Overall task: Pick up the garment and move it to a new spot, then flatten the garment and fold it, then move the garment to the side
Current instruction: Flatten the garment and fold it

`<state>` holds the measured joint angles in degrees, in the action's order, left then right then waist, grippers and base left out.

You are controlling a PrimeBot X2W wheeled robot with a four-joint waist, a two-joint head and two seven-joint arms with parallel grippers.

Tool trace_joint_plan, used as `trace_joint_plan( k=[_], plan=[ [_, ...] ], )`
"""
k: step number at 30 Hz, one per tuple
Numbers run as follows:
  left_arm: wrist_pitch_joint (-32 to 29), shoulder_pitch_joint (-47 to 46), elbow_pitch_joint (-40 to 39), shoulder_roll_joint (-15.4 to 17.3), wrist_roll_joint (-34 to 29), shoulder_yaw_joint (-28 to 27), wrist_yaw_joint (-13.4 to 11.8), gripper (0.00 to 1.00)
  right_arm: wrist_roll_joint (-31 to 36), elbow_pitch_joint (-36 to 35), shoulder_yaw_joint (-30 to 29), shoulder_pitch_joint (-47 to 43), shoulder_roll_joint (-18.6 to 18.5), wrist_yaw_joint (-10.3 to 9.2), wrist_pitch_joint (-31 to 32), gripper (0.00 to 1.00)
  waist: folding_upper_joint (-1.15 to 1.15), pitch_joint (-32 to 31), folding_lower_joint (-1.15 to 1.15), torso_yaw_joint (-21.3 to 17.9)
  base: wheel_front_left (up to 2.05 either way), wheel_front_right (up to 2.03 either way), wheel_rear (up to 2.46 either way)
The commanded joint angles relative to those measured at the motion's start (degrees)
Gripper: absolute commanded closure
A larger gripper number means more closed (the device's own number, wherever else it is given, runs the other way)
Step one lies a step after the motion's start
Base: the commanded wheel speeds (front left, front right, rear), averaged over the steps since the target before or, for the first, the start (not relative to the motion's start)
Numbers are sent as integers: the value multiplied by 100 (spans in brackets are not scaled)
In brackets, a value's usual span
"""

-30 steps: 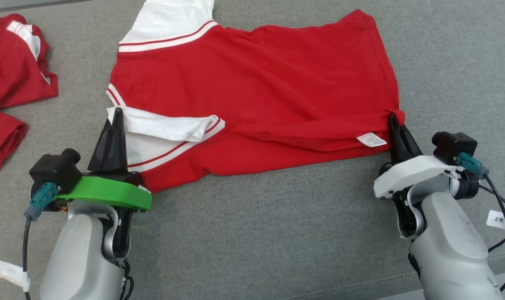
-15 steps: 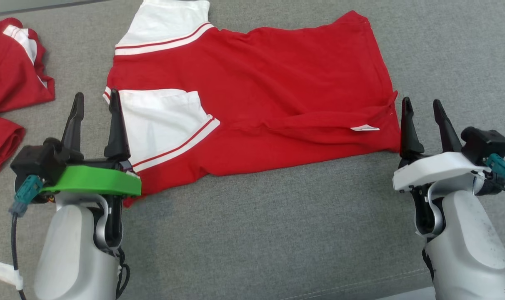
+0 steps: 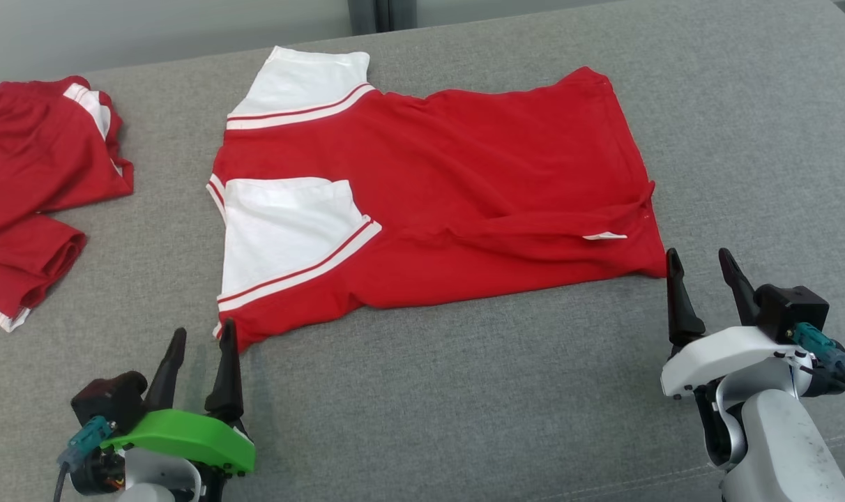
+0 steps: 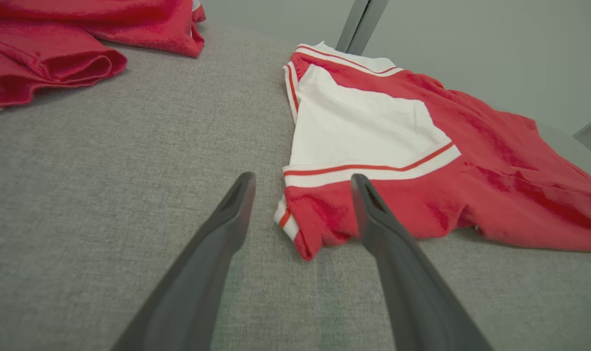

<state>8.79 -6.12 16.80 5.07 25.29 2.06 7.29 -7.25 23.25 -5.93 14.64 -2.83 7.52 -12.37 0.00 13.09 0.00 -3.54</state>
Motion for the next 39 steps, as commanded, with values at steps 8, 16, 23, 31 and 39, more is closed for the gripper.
trace_joint_plan(
  k=[8, 16, 23, 31, 39],
  plan=[
    [-804, -140, 353, -60, 358, 102, -138, 0, -73, -95, 190, 35, -13, -6, 224, 0, 0, 35, 0, -4, 0, 0, 0],
    [-867, -445, 686, -111, 590, 79, -184, 53, 86, 90, 128, 229, -12, -6, 517, 0, 0, 225, 0, -117, 0, 0, 0],
    [-675, -534, 619, -74, 592, 146, -124, 100, -19, 479, 241, 520, -13, -6, 793, 0, 0, 267, 0, -53, 0, 0, 0],
    [-581, -442, 186, -28, 524, 286, -89, 100, 11, 1327, 15, 922, -10, -6, 1129, 0, 0, 255, 0, 146, 0, 0, 0],
    [-603, -292, -362, 33, 444, 375, -187, 100, -251, 1683, 12, 1245, -16, -7, 1160, 100, 0, 158, 0, 193, 0, 0, 0]
  ],
)
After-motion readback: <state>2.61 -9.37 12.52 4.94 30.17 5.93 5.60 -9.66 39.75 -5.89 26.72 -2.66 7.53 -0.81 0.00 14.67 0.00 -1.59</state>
